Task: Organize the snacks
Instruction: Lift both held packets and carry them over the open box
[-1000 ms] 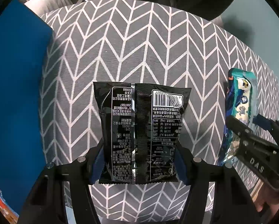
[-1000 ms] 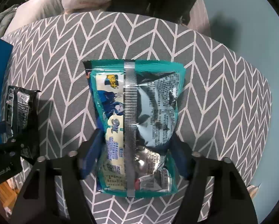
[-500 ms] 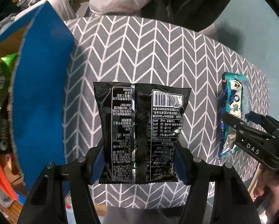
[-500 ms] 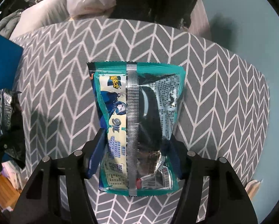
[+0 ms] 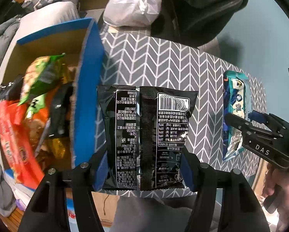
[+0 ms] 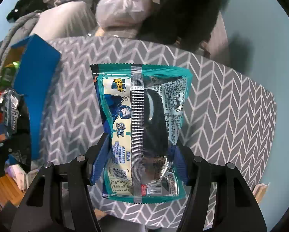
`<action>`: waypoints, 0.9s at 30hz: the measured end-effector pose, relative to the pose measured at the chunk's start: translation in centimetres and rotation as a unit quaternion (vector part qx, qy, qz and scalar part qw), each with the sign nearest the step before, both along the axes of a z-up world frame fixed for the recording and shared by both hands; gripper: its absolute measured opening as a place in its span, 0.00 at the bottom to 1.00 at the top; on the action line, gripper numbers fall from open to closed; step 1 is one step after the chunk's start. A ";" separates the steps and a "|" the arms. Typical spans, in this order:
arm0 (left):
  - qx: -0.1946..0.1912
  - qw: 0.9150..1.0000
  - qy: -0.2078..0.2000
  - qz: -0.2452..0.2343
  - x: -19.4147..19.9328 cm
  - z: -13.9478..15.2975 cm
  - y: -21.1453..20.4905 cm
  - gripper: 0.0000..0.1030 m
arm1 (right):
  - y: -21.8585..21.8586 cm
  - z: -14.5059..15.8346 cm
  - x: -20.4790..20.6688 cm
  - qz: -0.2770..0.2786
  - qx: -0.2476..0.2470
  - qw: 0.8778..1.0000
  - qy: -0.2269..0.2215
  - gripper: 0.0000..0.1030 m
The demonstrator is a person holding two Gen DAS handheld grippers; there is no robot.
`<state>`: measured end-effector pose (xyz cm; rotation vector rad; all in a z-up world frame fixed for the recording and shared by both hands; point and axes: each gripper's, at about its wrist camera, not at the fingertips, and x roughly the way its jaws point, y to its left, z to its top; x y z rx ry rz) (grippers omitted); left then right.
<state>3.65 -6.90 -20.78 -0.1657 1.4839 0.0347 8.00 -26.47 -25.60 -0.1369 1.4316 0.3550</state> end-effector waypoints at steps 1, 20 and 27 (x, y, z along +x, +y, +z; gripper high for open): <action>0.000 1.000 -0.003 0.002 -0.2 0.5 0.4 0.63 | 0.3 0.5 0.0 0.002 0.003 1.000 -0.002 0.60; 0.019 0.998 -0.053 0.034 -2.2 6.2 11.8 0.63 | 13.0 5.0 1.8 0.047 0.078 0.996 -0.025 0.60; 0.034 0.996 -0.063 0.050 -1.6 6.9 16.6 0.63 | 18.9 5.3 1.8 0.073 0.097 0.992 -0.025 0.60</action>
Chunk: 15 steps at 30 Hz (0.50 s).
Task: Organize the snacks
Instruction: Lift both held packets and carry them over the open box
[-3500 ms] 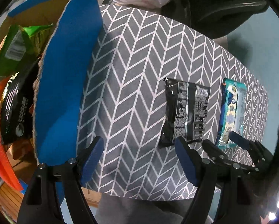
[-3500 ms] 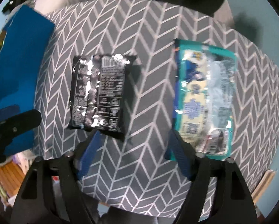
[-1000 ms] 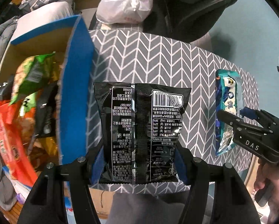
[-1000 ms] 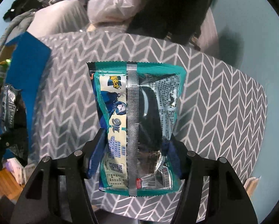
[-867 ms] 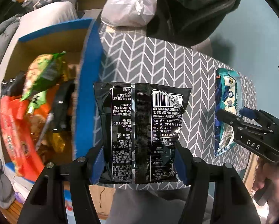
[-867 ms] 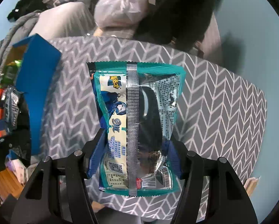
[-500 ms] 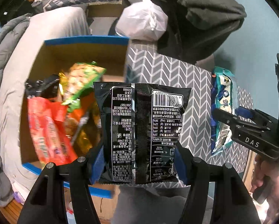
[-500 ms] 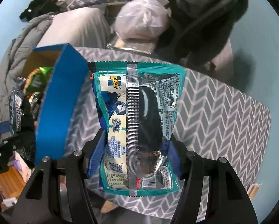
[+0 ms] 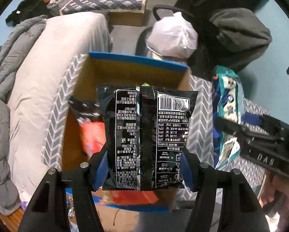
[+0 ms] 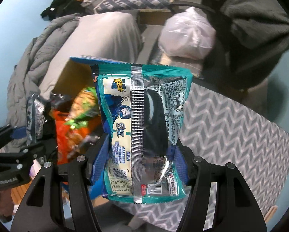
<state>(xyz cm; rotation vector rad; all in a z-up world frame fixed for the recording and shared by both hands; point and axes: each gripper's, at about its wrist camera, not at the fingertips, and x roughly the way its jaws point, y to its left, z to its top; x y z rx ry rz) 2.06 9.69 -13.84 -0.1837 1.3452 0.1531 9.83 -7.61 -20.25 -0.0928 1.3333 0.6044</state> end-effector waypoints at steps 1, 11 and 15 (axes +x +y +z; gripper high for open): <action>0.003 1.000 -0.002 0.002 0.1 0.1 0.7 0.63 | 0.8 -0.1 0.0 0.005 0.002 1.000 0.001 0.60; 0.025 1.000 0.007 0.015 1.9 -1.8 6.1 0.63 | 7.5 -1.5 -0.6 0.035 0.012 0.999 0.027 0.60; 0.020 0.999 0.021 0.019 2.6 -3.3 7.6 0.63 | 9.1 -2.2 -0.9 0.036 0.006 0.999 0.032 0.60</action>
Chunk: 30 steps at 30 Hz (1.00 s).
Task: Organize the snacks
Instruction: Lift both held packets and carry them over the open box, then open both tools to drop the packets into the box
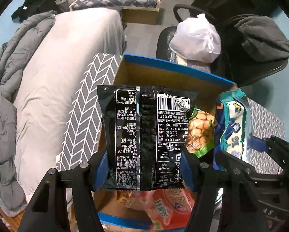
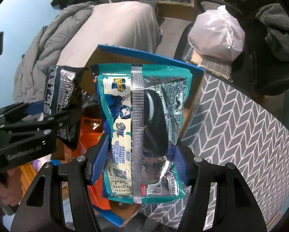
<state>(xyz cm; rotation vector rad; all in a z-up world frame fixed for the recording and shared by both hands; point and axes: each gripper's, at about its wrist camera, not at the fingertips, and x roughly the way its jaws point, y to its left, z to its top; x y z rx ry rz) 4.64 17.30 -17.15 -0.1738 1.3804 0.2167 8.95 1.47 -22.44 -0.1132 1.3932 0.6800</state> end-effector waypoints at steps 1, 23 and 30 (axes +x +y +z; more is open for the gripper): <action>-0.002 1.000 0.003 -0.001 0.2 -0.4 0.3 0.63 | 0.3 -0.2 0.0 -0.002 0.001 1.000 0.005 0.60; -0.025 1.000 0.002 -0.002 -0.2 -0.7 1.8 0.78 | 1.9 -0.6 -0.6 -0.010 -0.016 1.000 -0.008 0.74; -0.029 0.999 -0.019 0.008 -1.8 1.8 2.2 0.78 | 1.0 1.8 -1.0 -0.004 -0.023 0.999 -0.042 0.78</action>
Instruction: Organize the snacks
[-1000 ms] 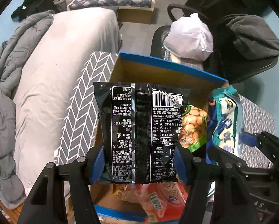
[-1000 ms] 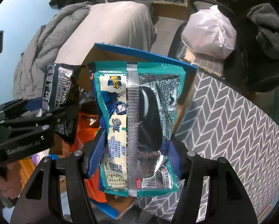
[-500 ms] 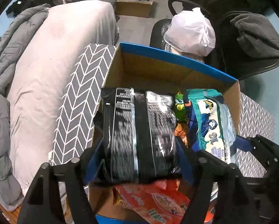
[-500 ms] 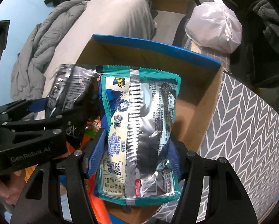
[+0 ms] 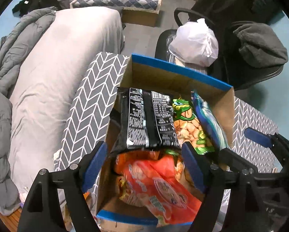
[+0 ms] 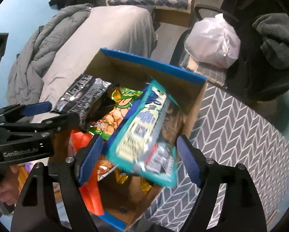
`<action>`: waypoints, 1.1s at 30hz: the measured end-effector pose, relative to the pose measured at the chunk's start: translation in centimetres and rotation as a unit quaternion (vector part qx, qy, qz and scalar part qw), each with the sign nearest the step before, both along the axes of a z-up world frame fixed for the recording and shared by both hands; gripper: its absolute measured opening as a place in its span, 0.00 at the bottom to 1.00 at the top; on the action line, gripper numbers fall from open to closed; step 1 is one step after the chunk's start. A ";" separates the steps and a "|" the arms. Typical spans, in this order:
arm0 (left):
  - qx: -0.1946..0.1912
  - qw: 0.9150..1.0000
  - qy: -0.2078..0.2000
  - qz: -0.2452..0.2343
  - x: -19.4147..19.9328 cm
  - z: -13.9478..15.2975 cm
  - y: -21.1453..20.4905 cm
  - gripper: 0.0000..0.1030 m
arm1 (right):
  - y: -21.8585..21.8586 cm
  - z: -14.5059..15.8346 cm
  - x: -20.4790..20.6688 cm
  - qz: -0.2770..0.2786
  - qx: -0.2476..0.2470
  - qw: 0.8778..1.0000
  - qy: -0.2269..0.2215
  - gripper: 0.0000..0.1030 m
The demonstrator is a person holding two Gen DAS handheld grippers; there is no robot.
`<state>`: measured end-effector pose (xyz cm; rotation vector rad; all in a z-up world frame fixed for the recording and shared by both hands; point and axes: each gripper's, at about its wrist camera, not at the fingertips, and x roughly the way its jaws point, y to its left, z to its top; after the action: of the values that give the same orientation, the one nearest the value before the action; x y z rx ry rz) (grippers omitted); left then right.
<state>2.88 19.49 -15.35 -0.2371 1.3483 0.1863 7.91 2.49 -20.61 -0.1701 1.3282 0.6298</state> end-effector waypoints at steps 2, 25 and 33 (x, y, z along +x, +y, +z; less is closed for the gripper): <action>0.003 1.000 -0.006 0.001 -0.5 0.8 -0.1 0.78 | -0.2 0.8 -0.1 0.004 -0.002 1.000 -0.008 0.78; 0.018 0.996 -0.078 0.043 -4.3 9.0 -2.2 0.85 | -3.6 9.9 -0.8 -0.016 0.013 0.996 -0.092 0.82; 0.025 0.994 -0.098 0.052 -5.4 10.4 -3.1 0.85 | -5.2 11.2 -1.3 -0.034 0.021 0.995 -0.095 0.82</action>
<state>-2.49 16.36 -4.95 -0.2764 1.1364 0.2762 6.59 -2.75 -9.43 -0.1468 1.1316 0.5692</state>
